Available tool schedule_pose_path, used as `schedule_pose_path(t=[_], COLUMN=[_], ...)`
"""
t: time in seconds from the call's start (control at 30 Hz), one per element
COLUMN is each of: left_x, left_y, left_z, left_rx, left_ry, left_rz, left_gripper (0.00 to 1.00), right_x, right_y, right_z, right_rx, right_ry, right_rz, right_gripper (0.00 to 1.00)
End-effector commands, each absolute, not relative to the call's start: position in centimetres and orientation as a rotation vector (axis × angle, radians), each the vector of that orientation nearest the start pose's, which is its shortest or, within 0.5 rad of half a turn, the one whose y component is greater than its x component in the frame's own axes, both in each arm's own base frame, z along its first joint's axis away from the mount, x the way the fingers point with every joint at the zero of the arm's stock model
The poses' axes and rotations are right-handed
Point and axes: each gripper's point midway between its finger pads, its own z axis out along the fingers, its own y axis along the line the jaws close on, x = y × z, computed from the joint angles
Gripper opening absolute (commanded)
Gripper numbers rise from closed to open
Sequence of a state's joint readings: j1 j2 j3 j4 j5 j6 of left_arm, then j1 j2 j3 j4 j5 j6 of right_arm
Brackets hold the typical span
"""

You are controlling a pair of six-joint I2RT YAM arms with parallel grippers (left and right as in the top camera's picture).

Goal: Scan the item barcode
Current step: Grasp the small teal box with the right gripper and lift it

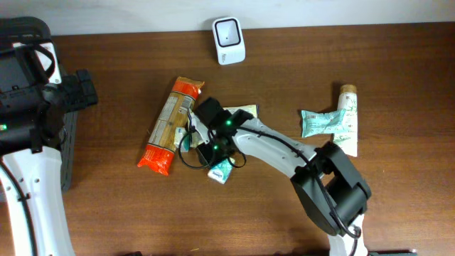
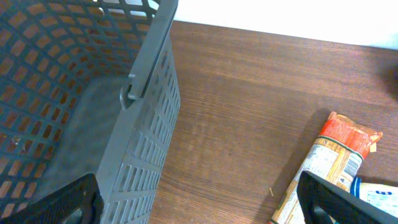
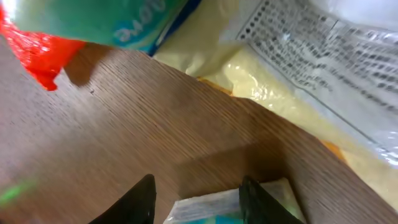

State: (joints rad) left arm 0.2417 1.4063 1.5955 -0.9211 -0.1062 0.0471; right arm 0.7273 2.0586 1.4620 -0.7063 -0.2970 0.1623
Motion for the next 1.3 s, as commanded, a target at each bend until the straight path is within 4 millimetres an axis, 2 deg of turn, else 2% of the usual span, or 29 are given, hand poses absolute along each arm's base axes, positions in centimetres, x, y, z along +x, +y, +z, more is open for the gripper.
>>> schedule_pose_path(t=[0.0,0.1,0.13,0.17,0.2,0.23,0.27,0.33,0.4,0.5,0.53,0.6,0.63,0.67,0.7,0.73,0.8,0.83,0.9,0.97,1.13,1.17,1.27], left_x=[37.2,37.2,37.2,37.2,37.2,37.2,37.2,37.2,37.2,37.2,37.2,37.2,37.2,37.2,37.2,37.2,37.2,37.2,37.2,37.2,37.2,37.2,37.2], left_y=[11.3,11.3,11.3,11.3,11.3,11.3,11.3,11.3,11.3,11.3,11.3,11.3,11.3,11.3,11.3,11.3,11.3,11.3,11.3,11.3,11.3,11.3,11.3], left_z=[32.1,32.1,32.1,32.1,32.1,32.1,32.1,32.1,32.1,32.1,32.1,32.1,32.1,32.1,32.1,32.1,32.1,32.1,32.1,32.1,32.1,32.1,32.1], left_rx=[-0.297,-0.296,-0.296,-0.297,-0.296,-0.296,-0.296,-0.296,-0.296,-0.297,-0.296,-0.296,-0.296,-0.296,-0.296,-0.296,-0.296,-0.296,-0.296,-0.296,-0.296,-0.297,-0.296], left_ry=[2.279,2.279,2.279,2.279,2.279,2.279,2.279,2.279,2.279,2.279,2.279,2.279,2.279,2.279,2.279,2.279,2.279,2.279,2.279,2.279,2.279,2.279,2.279], left_rz=[0.276,0.276,0.276,0.276,0.276,0.276,0.276,0.276,0.276,0.276,0.276,0.276,0.276,0.276,0.276,0.276,0.276,0.276,0.276,0.276,0.276,0.276,0.276], left_gripper=[0.99,0.99,0.99,0.99,0.99,0.99,0.99,0.99,0.99,0.99,0.99,0.99,0.99,0.99,0.99,0.99,0.99,0.99,0.99,0.99,0.99,0.99,0.99], right_x=[30.5,31.3,30.9,30.4,29.7,28.6,28.1,27.6,26.8,24.2,24.3,25.6,25.9,25.5,25.0,24.7,23.9,24.3,26.3,26.0,25.1,25.1,25.1], right_y=[31.3,26.4,24.0,23.1,23.1,24.1,24.8,25.4,25.8,26.3,26.4,27.2,28.2,28.5,28.5,28.5,29.5,29.4,28.0,27.6,27.7,27.7,27.6], right_z=[1.6,1.0,0.9,0.9,1.1,1.6,1.8,1.8,1.8,2.4,3.0,4.5,5.2,4.9,4.3,3.7,3.5,3.3,2.3,1.7,1.4,1.2,1.0], right_rx=[-0.727,-0.469,-0.373,-0.346,-0.386,-0.525,-0.614,-0.744,-0.792,-0.994,-1.019,-1.078,-1.192,-1.286,-1.362,-1.421,-1.528,-1.538,-1.523,-1.527,-1.572,-1.572,-1.570], right_ry=[2.926,3.074,3.158,3.204,3.232,3.235,3.218,3.185,3.187,3.192,3.167,3.084,2.999,2.960,2.942,2.921,2.852,2.833,2.791,2.800,2.802,2.806,2.812], right_rz=[0.457,0.315,0.282,0.287,0.346,0.483,0.535,0.543,0.535,0.627,0.665,0.683,0.688,0.628,0.537,0.433,0.411,0.379,0.166,0.150,0.208,0.208,0.209], right_gripper=[0.43,0.43,0.43,0.43,0.43,0.43,0.45,0.48,0.48,0.47,0.44,0.45,0.52,0.61,0.66,0.66,0.66,0.67,0.76,0.82,0.81,0.77,0.50])
